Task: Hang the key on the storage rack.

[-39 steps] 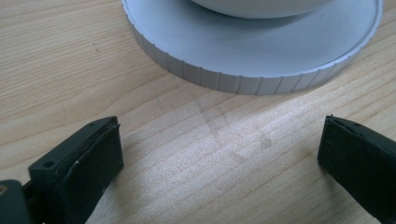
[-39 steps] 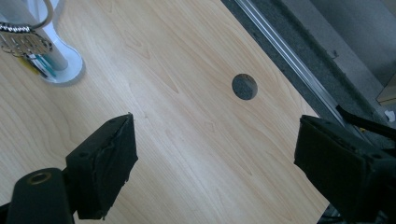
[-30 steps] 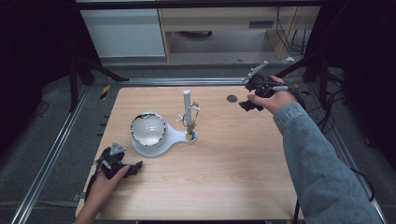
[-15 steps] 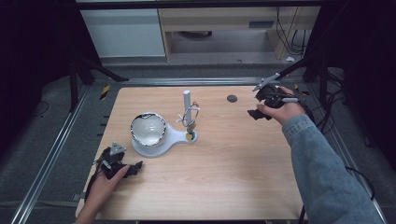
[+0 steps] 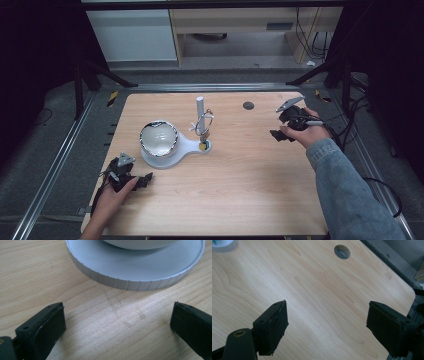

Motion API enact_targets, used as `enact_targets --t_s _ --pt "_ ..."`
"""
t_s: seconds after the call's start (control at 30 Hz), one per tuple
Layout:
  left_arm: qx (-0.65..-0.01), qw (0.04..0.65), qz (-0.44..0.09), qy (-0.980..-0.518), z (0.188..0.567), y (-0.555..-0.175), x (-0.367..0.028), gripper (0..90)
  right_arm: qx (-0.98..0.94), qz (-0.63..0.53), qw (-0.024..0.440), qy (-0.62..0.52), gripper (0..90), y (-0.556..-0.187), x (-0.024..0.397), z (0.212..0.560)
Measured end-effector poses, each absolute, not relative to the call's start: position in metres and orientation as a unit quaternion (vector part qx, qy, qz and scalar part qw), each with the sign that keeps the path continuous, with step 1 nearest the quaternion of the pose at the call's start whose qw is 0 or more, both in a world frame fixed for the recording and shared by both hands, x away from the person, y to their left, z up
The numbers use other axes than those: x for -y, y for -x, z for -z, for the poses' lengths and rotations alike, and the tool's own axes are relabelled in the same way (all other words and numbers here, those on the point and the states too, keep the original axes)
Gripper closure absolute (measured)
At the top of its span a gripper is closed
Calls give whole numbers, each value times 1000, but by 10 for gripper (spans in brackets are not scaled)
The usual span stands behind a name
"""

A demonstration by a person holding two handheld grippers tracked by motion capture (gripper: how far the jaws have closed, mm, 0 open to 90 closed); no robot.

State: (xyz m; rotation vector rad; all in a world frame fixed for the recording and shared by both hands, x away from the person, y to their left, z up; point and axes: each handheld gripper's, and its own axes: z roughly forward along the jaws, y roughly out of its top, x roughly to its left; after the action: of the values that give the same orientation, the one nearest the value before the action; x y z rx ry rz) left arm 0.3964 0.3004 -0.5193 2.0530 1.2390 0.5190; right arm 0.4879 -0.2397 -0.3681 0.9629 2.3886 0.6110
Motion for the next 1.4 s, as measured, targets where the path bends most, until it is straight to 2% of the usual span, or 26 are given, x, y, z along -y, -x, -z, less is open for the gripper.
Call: enact_targets --t_s 0.67,0.9,1.4 --pt "-476 337 -199 -788 519 -396 -300 0 -872 -226 194 -389 178 -469 261 446" --pt "-476 337 -199 -788 519 -396 -300 0 -854 -244 195 -415 172 -478 268 469" --pt "-476 337 -199 -787 519 -396 -300 0 -815 -293 214 -452 143 -496 268 491"
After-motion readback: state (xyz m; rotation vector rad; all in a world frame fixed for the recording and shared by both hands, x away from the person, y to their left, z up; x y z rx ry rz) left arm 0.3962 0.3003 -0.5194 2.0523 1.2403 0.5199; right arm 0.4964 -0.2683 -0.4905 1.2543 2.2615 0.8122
